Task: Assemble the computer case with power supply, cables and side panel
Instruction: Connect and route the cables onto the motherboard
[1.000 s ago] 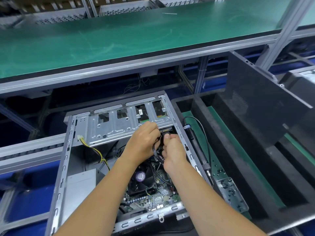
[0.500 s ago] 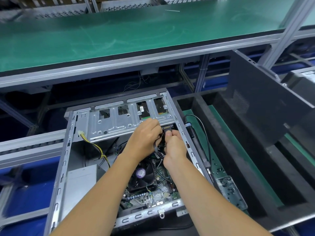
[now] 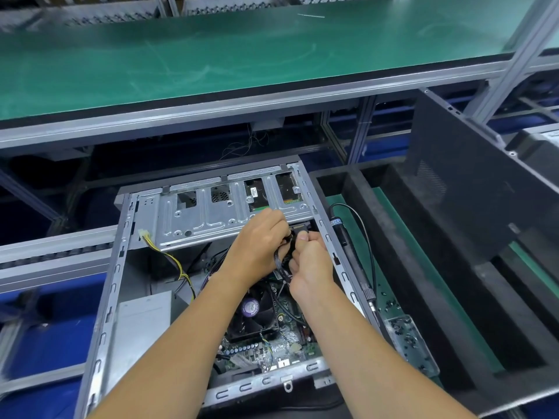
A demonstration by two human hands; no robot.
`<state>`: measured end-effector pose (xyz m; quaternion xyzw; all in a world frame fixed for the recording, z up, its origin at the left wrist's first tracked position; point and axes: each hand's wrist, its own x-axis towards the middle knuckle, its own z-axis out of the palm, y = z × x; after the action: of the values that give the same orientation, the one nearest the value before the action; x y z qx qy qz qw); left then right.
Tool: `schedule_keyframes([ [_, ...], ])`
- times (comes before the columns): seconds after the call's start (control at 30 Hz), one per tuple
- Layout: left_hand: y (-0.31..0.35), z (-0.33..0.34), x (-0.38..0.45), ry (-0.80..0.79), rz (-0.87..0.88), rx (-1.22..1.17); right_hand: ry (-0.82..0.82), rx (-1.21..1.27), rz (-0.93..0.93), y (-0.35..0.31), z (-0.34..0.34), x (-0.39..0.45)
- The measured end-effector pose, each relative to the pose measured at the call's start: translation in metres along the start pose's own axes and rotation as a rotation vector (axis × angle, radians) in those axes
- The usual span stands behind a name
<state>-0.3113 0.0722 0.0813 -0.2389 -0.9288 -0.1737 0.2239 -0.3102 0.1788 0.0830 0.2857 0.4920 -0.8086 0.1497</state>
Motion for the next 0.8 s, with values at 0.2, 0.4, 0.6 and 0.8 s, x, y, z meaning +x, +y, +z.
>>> schedule_keyframes([
  [0.2, 0.0014, 0.0000, 0.0003, 0.016, -0.004, -0.006, -0.038, 0.108, 0.061, 0.0000, 0.0011, 0.0036],
  [0.4, 0.0021, 0.0010, 0.0009, 0.025, -0.018, -0.006, -0.059, 0.055, 0.067, -0.0005, -0.0006, 0.0063],
  [0.6, 0.0040, 0.0016, 0.0020, 0.032, -0.030, 0.010, -0.045, 0.042, 0.040, -0.0004, 0.0001, 0.0045],
  [0.8, 0.0076, 0.0005, 0.0027, 0.037, -0.053, 0.040, -0.101, 0.080, 0.108, -0.0043, -0.0007, 0.0058],
])
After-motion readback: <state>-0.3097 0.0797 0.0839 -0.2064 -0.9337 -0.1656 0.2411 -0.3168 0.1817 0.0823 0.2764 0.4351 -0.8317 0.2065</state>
